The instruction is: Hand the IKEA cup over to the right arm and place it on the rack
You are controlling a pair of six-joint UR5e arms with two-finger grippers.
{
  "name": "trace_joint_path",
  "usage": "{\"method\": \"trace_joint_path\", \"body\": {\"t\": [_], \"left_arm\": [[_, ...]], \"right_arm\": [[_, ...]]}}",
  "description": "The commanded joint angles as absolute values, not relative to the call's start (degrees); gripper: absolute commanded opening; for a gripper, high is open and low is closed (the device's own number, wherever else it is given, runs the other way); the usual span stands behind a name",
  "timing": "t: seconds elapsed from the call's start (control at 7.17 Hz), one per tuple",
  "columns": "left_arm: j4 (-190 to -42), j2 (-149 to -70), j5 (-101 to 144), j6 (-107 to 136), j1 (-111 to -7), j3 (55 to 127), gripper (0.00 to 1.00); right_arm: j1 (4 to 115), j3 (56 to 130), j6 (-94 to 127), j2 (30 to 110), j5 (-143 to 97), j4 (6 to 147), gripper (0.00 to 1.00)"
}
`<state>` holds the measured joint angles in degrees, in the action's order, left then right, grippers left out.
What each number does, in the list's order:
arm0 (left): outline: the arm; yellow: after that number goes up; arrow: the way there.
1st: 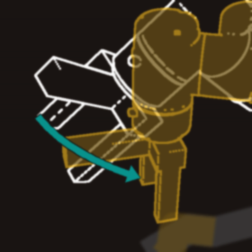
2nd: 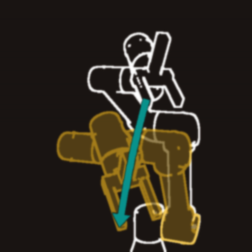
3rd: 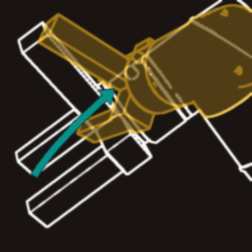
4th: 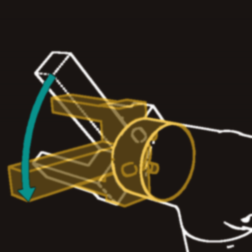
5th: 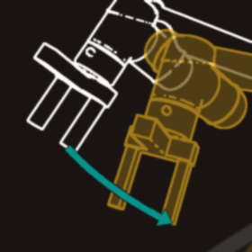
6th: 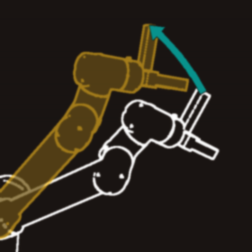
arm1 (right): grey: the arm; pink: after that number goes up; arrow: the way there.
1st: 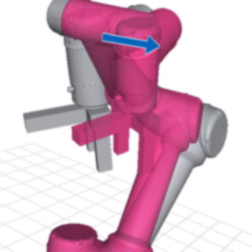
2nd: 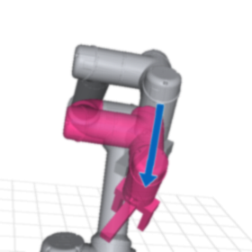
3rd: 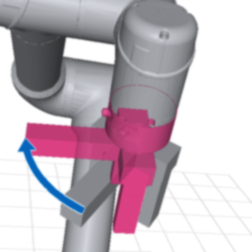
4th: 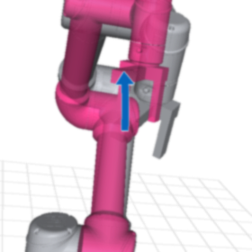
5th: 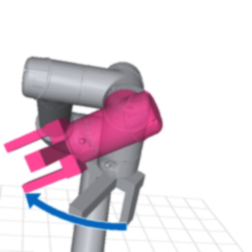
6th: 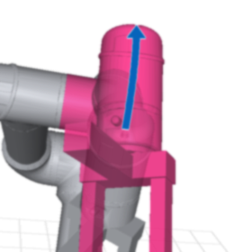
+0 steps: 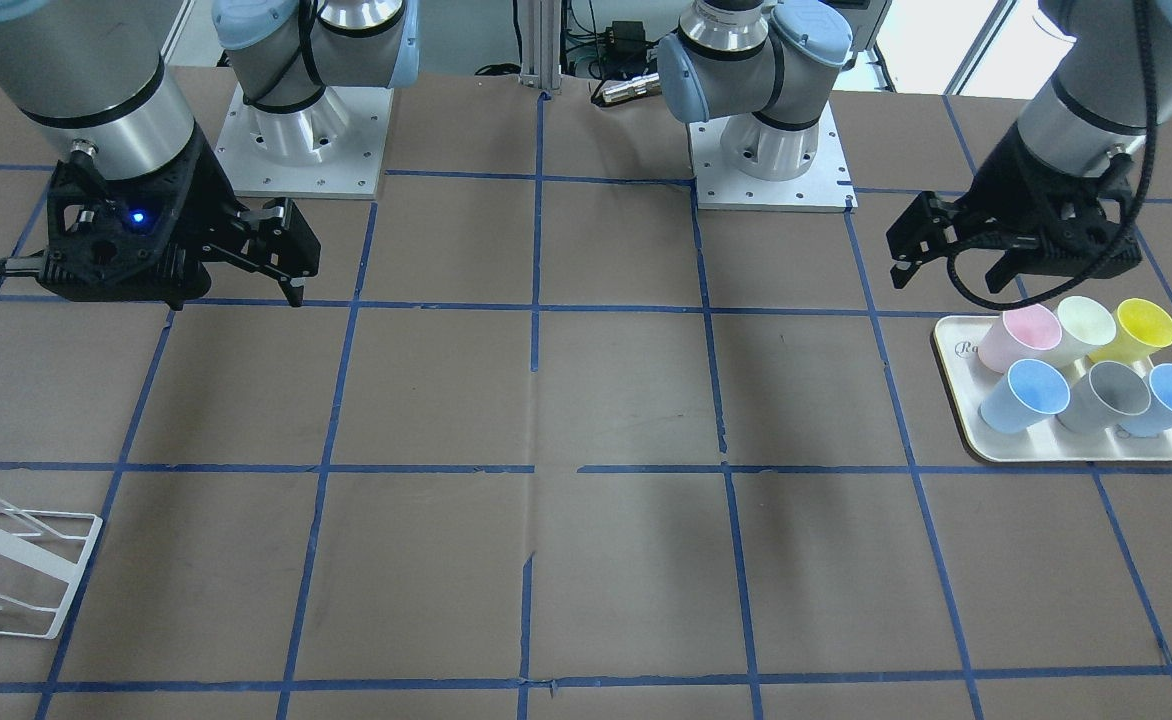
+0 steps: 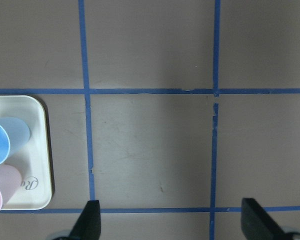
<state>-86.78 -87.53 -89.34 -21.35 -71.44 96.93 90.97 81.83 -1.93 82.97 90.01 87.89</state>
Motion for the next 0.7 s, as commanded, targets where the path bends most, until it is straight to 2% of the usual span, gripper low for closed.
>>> {"method": "trace_joint_path", "body": {"t": [0.0, 0.56], "left_arm": [[-86.5, -88.2, -89.3, -35.7, -63.0, 97.8, 1.0], [-82.7, -92.0, -89.2, -60.5, -49.7, 100.5, 1.0]], "right_arm": [[91.0, 81.8, -1.9, 83.0, 90.0, 87.9, 1.0], [91.0, 81.8, -1.8, 83.0, 89.7, 87.9, 1.0]]}}
